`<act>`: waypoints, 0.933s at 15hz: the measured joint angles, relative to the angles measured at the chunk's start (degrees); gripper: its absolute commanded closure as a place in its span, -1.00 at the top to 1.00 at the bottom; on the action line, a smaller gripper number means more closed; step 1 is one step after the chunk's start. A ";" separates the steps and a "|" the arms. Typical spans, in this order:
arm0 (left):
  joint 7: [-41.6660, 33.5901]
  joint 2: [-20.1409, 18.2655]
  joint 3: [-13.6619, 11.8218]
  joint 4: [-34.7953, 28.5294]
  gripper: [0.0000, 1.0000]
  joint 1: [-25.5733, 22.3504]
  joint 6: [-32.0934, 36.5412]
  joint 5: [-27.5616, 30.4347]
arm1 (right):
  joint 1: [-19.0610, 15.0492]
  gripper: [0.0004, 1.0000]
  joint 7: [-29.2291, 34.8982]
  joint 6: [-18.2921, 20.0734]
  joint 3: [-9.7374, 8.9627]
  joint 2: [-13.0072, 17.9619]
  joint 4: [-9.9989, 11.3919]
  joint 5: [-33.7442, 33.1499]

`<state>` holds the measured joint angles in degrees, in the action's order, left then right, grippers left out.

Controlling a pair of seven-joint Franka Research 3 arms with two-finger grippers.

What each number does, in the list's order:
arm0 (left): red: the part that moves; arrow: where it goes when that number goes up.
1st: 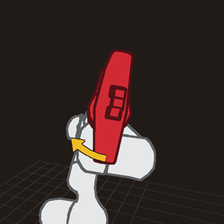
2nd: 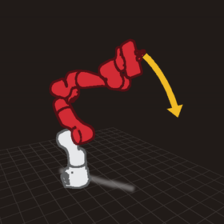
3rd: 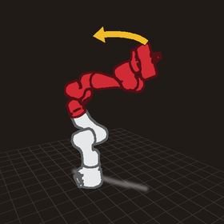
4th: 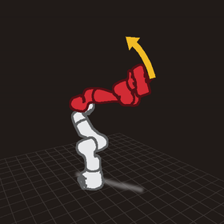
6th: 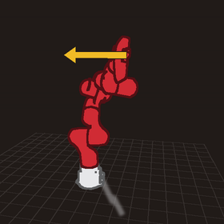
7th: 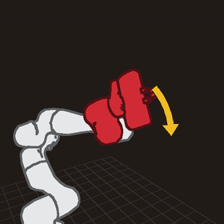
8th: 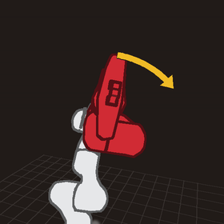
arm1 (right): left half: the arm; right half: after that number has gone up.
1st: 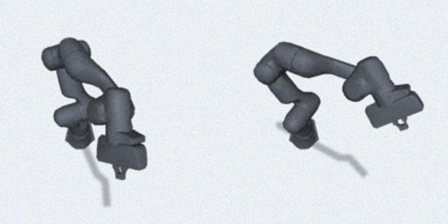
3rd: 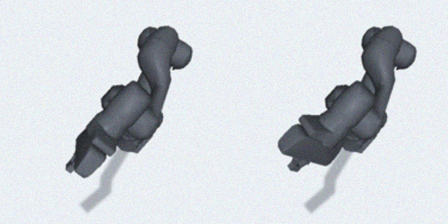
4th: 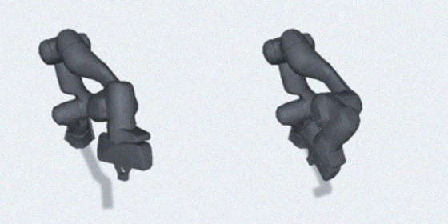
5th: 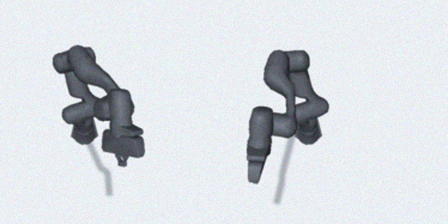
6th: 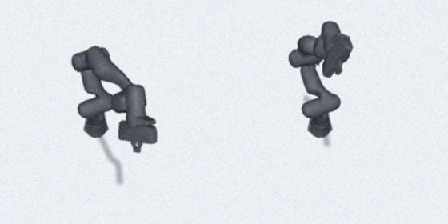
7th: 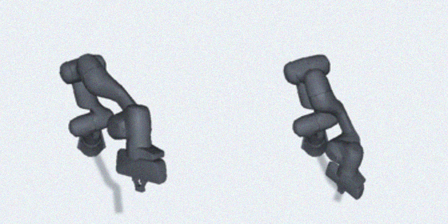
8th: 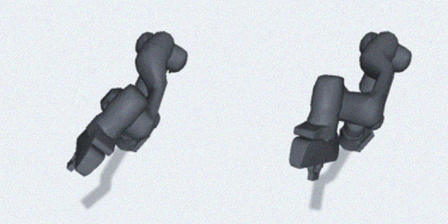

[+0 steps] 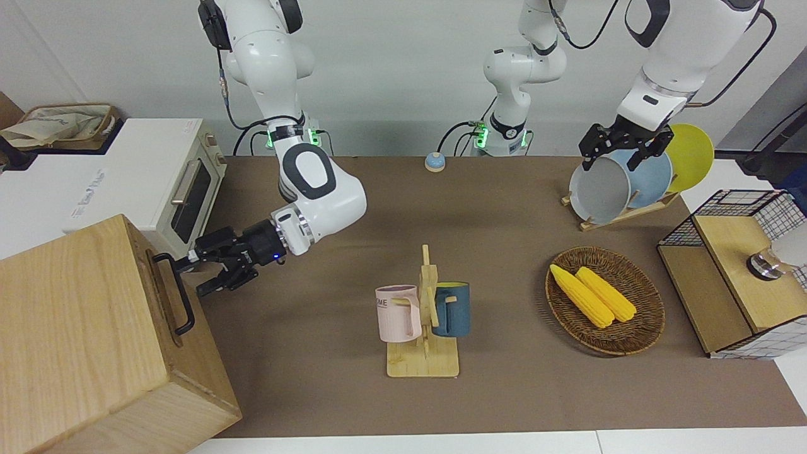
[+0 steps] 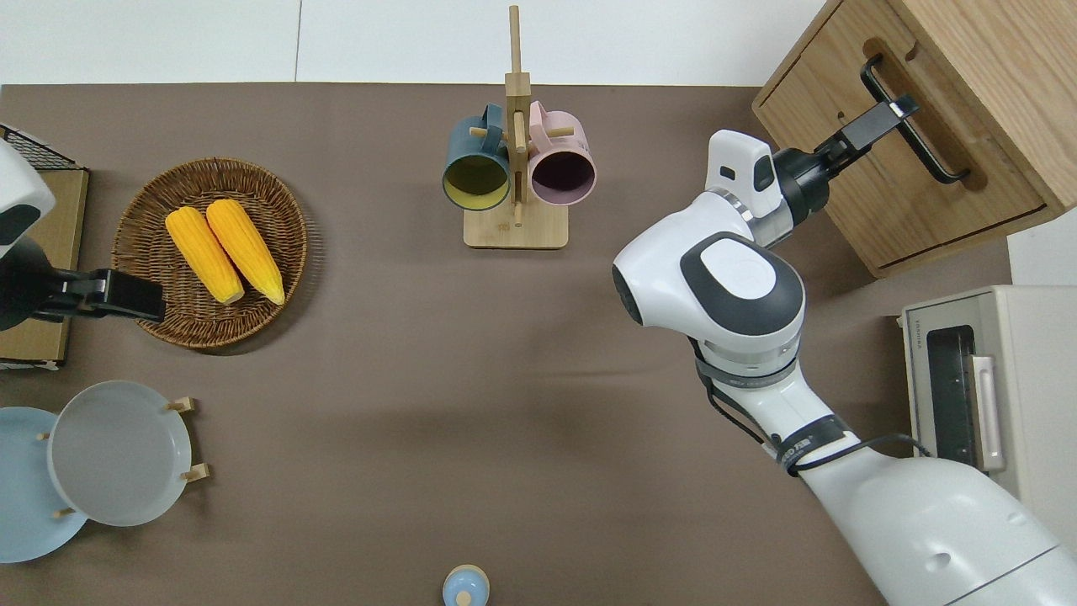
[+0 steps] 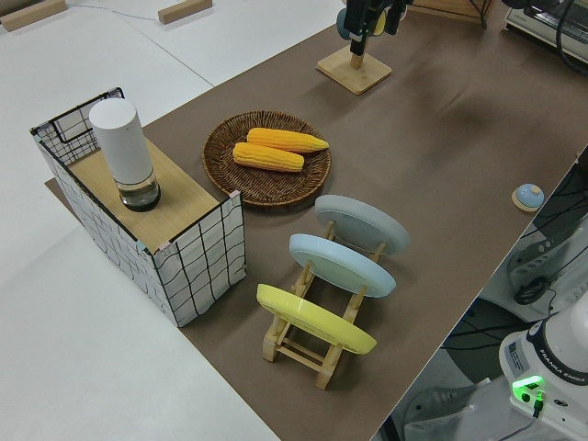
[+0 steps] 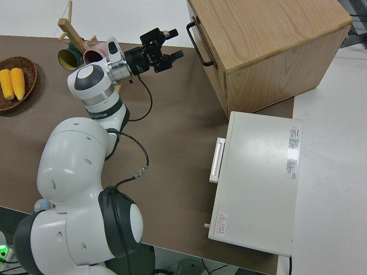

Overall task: Slide drawer open with right arm
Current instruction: 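Reach the right gripper up to the black drawer handle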

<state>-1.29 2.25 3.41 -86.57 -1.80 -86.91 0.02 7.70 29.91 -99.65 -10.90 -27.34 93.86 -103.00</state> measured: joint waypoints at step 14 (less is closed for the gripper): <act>0.00 0.00 0.00 0.00 0.99 0.00 0.00 0.00 | -1.48 -1.00 2.67 -1.03 -0.13 -2.14 -0.02 -2.78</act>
<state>-1.29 2.25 3.41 -86.57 -1.80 -86.91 0.02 6.22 32.59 -100.67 -11.04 -29.48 93.84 -105.78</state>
